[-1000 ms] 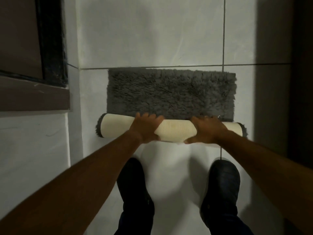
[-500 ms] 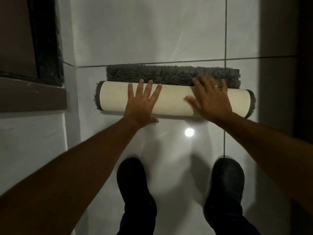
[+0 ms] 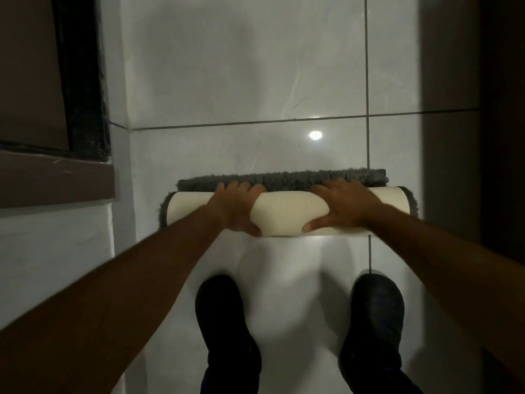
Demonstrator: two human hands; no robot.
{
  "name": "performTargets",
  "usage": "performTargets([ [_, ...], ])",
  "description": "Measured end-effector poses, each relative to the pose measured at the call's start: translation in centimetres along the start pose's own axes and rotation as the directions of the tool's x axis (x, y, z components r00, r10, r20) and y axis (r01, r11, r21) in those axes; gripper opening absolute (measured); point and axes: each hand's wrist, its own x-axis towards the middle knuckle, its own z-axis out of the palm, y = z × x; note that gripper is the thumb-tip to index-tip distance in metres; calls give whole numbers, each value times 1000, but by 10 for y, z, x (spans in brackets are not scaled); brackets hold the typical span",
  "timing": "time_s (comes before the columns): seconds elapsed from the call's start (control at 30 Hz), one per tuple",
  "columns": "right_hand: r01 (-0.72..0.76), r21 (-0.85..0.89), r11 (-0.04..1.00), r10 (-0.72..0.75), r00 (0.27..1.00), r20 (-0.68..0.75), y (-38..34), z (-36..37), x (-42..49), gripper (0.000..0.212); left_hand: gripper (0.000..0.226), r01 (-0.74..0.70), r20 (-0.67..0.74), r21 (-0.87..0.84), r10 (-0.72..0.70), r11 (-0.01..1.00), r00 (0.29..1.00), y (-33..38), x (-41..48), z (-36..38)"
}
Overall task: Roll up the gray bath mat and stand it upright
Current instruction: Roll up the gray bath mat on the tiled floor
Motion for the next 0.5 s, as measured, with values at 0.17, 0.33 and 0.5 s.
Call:
performTargets([
  [0.17, 11, 22, 1000, -11, 1000, 3, 25, -21, 36, 128, 150, 69, 253, -106, -41, 992, 967, -32, 45, -27],
  [0.33, 8, 101, 995, -13, 999, 51, 25, -17, 40, 131, 134, 59, 236, -165, -19, 985, 972, -31, 44, -20],
  [0.5, 43, 187, 981, -68, 990, 126, 10, -29, 43, 124, 124, 53, 216, -116, -27, 992, 976, -25, 37, -20],
])
